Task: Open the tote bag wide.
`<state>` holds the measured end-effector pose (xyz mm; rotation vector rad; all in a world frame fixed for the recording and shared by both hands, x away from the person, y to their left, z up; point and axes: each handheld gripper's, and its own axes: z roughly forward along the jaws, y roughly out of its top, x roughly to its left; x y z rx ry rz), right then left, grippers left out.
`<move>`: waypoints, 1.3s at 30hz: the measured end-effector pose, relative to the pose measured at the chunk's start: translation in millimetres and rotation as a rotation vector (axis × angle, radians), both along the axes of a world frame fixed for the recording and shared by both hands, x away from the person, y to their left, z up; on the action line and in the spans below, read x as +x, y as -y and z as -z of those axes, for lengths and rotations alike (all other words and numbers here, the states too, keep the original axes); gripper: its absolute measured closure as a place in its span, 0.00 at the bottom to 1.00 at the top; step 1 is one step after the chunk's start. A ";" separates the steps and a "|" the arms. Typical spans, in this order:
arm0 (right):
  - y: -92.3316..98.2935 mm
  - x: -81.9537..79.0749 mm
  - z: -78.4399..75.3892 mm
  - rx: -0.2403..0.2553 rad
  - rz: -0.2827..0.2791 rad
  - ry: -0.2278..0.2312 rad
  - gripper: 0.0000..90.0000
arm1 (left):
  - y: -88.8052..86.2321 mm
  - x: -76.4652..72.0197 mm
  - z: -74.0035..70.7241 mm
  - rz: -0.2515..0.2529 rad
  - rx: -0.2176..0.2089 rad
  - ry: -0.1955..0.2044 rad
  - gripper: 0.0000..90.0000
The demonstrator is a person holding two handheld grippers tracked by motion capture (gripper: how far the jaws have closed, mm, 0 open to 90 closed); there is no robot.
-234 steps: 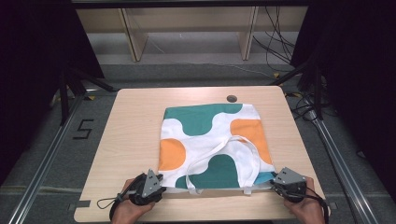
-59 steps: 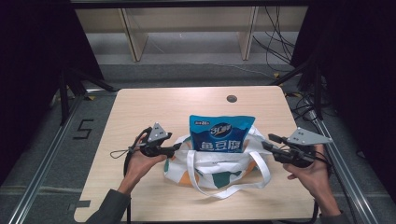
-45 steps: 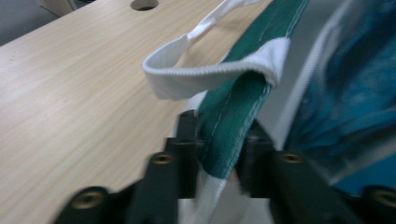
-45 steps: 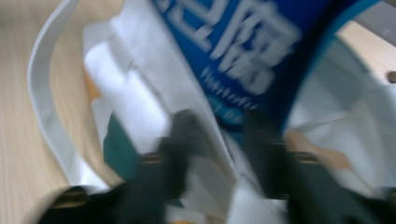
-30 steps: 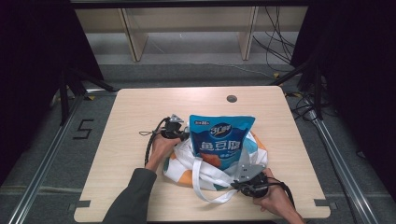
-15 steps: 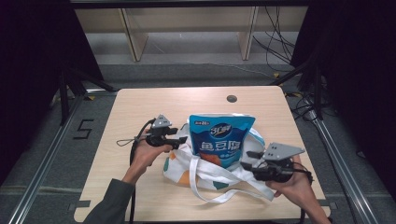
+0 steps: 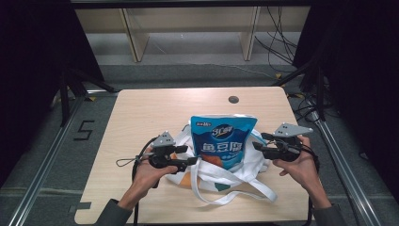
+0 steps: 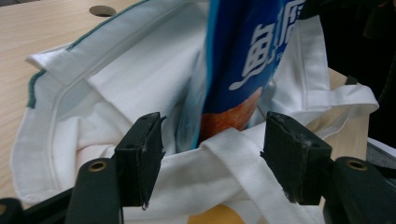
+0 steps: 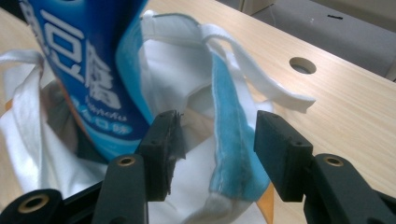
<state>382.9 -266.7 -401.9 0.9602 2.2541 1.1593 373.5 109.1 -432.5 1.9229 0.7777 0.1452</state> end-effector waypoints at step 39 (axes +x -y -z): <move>8.2 80.9 82.5 -0.288 0.158 -0.089 0.87 | 2.0 -41.0 48.7 0.134 0.313 0.065 0.65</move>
